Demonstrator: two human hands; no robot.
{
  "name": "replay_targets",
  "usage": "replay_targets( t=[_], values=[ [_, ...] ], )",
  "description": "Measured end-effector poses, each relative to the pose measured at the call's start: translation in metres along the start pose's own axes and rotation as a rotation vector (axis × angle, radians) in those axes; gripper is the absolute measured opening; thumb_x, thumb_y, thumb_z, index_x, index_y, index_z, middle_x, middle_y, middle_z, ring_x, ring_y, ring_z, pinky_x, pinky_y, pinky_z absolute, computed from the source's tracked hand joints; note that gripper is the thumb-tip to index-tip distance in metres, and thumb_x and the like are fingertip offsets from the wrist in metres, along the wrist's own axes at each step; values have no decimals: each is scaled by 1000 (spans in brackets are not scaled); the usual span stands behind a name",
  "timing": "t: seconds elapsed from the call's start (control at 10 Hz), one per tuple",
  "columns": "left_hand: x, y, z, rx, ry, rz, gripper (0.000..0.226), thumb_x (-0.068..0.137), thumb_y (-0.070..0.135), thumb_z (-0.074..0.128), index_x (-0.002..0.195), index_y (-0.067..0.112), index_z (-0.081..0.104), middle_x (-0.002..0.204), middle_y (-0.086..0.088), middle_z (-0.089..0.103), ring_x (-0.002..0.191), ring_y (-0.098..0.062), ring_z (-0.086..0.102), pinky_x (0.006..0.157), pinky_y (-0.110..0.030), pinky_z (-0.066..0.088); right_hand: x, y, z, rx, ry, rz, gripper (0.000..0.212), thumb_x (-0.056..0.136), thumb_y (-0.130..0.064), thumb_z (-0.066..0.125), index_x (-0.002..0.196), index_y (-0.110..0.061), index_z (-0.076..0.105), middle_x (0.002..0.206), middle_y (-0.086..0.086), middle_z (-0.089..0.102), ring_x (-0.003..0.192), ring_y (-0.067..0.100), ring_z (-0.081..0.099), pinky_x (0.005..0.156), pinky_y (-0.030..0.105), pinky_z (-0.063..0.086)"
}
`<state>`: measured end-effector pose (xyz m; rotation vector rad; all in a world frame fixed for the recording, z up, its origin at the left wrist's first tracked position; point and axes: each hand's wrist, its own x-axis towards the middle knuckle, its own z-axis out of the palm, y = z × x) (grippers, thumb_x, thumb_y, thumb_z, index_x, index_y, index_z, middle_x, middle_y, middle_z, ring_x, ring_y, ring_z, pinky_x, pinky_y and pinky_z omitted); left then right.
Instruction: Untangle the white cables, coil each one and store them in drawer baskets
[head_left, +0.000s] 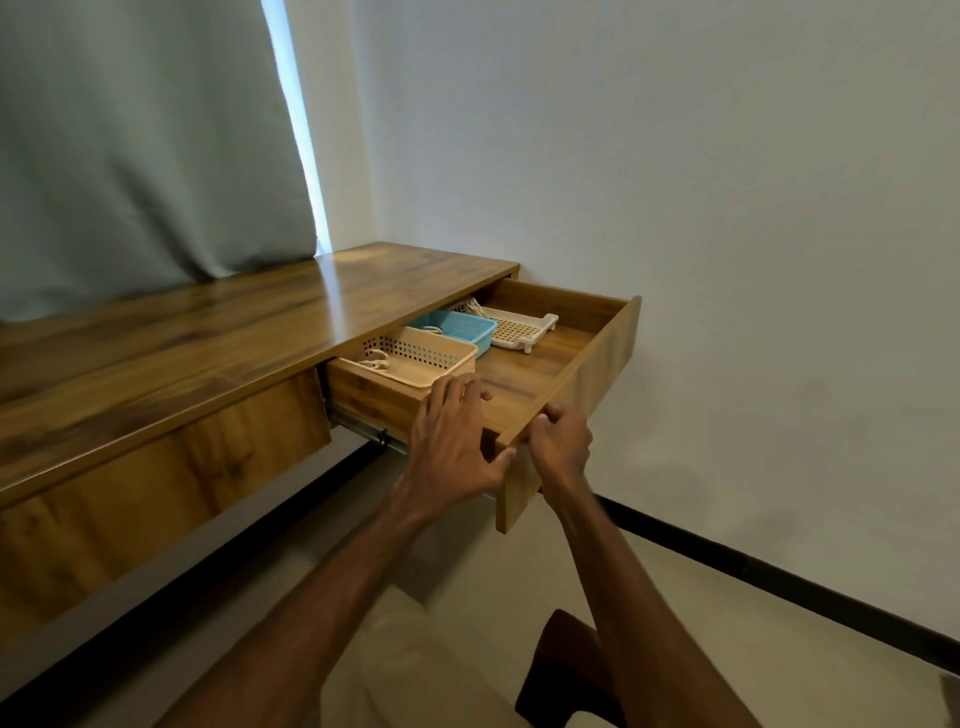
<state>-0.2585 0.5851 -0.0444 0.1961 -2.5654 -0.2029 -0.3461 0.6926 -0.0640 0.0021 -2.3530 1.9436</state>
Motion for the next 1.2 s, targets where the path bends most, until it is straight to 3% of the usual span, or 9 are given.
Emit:
replay_targets(
  t=[0.2, 0.5, 0.6, 0.7, 0.8, 0.9, 1.0, 1.1, 1.2],
  values=[
    [27, -64, -18, 141, 3, -85, 100, 72, 67, 74, 149, 19, 32, 160, -5, 28, 149, -25, 23, 119, -45, 37, 20, -14, 64, 23, -129, -64, 19, 99, -11, 62, 114, -12, 74, 96, -5, 68, 85, 9, 63, 74, 26, 48],
    [79, -164, -35, 408, -132, -298, 125, 73, 70, 72, 159, 1, 13, 169, -20, 9, 156, -38, 9, 128, -49, 16, 33, -36, 187, 67, -256, -142, 13, 100, -14, 61, 108, -12, 71, 90, -7, 65, 92, 15, 65, 85, 35, 57],
    [89, -193, -38, 450, -180, -418, 117, 76, 72, 69, 157, 2, 23, 168, -23, 13, 155, -39, 16, 127, -49, 20, 37, -36, 226, 33, -300, -225, 12, 100, -14, 58, 104, -14, 70, 97, 0, 70, 97, 18, 68, 88, 42, 60],
    [95, -215, -39, 450, -191, -432, 86, 84, 63, 66, 144, 5, 46, 147, -19, 47, 133, -32, 47, 109, -43, 43, 43, -38, 258, -14, -350, -280, 17, 98, -6, 56, 105, -13, 69, 97, 4, 70, 95, 20, 68, 84, 40, 60],
    [98, -223, -39, 509, -137, -359, 54, 94, 47, 64, 133, 10, 58, 129, -9, 62, 119, -26, 58, 94, -39, 50, 51, -41, 285, -68, -417, -301, 24, 92, 2, 54, 104, -11, 70, 97, 7, 70, 93, 23, 67, 79, 38, 59],
    [101, -224, -37, 592, -119, -356, 33, 98, 33, 64, 125, 13, 63, 123, -7, 66, 112, -25, 64, 86, -36, 53, 55, -46, 300, -103, -437, -323, 25, 84, 11, 52, 87, -10, 64, 86, 7, 65, 82, 24, 62, 68, 38, 53],
    [104, -224, -35, 581, -108, -390, 21, 98, 27, 65, 116, 16, 67, 116, -6, 68, 107, -24, 67, 82, -35, 53, 58, -42, 305, -121, -425, -357, 31, 79, 14, 51, 76, -17, 53, 79, 4, 57, 77, 23, 55, 62, 35, 46],
    [106, -221, -42, 549, -110, -412, 20, 98, 27, 65, 115, 16, 67, 117, -6, 68, 108, -25, 66, 84, -37, 53, 61, -42, 298, -119, -502, -364, 26, 81, 9, 50, 91, -9, 65, 89, 9, 67, 86, 28, 64, 71, 44, 57],
    [97, -225, -41, 453, -166, -397, 29, 99, 34, 62, 121, 15, 62, 126, -8, 64, 116, -30, 61, 89, -40, 48, 58, -48, 278, -88, -564, -388, 19, 87, -8, 55, 96, -2, 71, 87, 10, 69, 83, 27, 66, 66, 31, 49]
  ],
)
